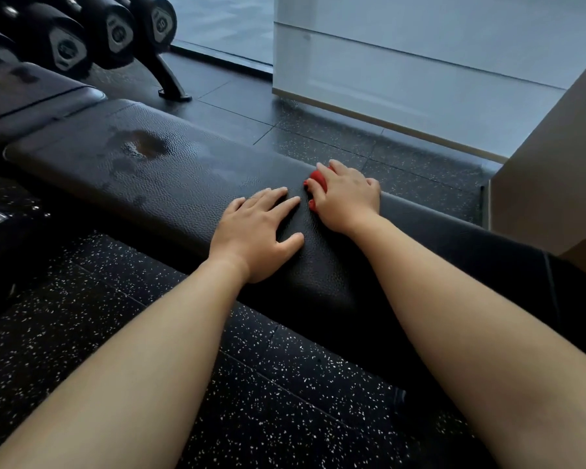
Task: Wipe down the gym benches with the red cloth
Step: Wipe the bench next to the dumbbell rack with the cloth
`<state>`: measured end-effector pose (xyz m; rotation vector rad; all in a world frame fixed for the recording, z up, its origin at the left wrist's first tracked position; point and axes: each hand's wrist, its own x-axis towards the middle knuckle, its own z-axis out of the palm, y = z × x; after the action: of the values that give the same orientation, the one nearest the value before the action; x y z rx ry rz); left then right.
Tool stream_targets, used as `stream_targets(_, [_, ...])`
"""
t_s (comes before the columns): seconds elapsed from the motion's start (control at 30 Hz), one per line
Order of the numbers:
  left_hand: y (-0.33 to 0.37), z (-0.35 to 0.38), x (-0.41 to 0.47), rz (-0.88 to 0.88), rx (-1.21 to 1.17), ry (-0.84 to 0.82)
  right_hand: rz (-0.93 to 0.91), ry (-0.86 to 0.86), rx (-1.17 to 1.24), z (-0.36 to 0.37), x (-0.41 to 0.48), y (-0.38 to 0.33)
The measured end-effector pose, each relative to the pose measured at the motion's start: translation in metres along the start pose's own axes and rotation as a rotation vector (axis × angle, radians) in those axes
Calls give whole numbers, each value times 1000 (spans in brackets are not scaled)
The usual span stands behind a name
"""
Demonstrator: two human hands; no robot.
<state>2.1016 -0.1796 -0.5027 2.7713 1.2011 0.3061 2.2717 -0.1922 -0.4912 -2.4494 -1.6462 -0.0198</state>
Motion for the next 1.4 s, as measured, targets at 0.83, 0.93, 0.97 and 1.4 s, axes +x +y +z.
stream_targets(0.83, [1,-5,-2,28,59,-140,35,78,-5,-13,-146,11])
stream_targets(0.93, [-10,-14,-3,108,8,-179,-65,163,36,-10,-173,9])
stream_targets(0.97, [-17,-17,-5,118,-8,-162,-99,185,31,-9,-180,9])
stream_targets(1.4, [-69,-21,10,52,33,-34,-171,-25,2,-7,-100,-46])
